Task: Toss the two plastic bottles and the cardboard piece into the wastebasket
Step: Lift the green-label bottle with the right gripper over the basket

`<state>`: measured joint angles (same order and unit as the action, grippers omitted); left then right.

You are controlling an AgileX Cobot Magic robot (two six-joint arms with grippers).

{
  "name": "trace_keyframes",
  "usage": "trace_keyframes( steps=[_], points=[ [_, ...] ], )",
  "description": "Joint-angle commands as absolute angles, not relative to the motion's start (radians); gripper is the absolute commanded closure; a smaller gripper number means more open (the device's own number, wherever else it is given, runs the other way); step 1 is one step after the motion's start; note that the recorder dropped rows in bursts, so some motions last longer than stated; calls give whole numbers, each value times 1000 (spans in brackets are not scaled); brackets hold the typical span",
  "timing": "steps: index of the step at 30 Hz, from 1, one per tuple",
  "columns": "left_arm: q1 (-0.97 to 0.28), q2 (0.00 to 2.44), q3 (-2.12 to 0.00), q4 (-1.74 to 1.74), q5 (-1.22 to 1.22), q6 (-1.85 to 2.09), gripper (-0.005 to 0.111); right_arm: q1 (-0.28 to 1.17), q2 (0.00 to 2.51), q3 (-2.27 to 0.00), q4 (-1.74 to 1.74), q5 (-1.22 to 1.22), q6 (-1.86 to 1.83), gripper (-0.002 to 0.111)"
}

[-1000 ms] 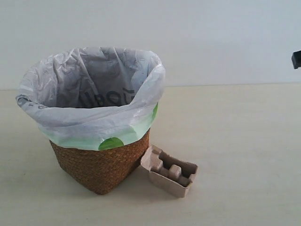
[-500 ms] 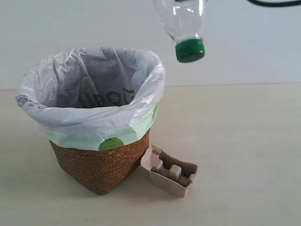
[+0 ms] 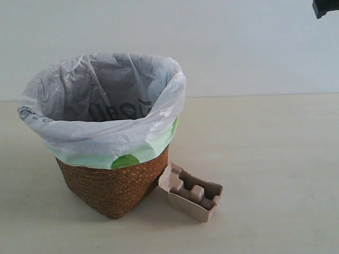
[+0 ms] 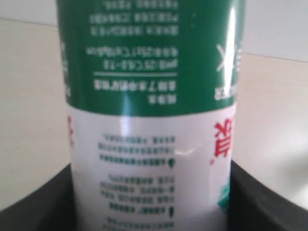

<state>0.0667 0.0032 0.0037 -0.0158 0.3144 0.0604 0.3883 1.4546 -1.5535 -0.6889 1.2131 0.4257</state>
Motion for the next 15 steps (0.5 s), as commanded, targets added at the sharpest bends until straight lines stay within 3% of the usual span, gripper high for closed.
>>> trace_keyframes(
  steps=[1, 6, 12, 15],
  points=[
    [59, 0, 0, -18, 307, 52, -1, 389, 1467, -1558, -681, 1221, 462, 108],
    [59, 0, 0, -18, 307, 52, -1, 389, 1517, -1558, -310, 1053, 350, 108],
    [59, 0, 0, -18, 307, 52, -1, 414, 1529, -1558, 655, 850, -208, 108],
    [59, 0, 0, -18, 307, 52, -1, 418, 1529, -1558, 927, 844, -373, 108]
  ],
)
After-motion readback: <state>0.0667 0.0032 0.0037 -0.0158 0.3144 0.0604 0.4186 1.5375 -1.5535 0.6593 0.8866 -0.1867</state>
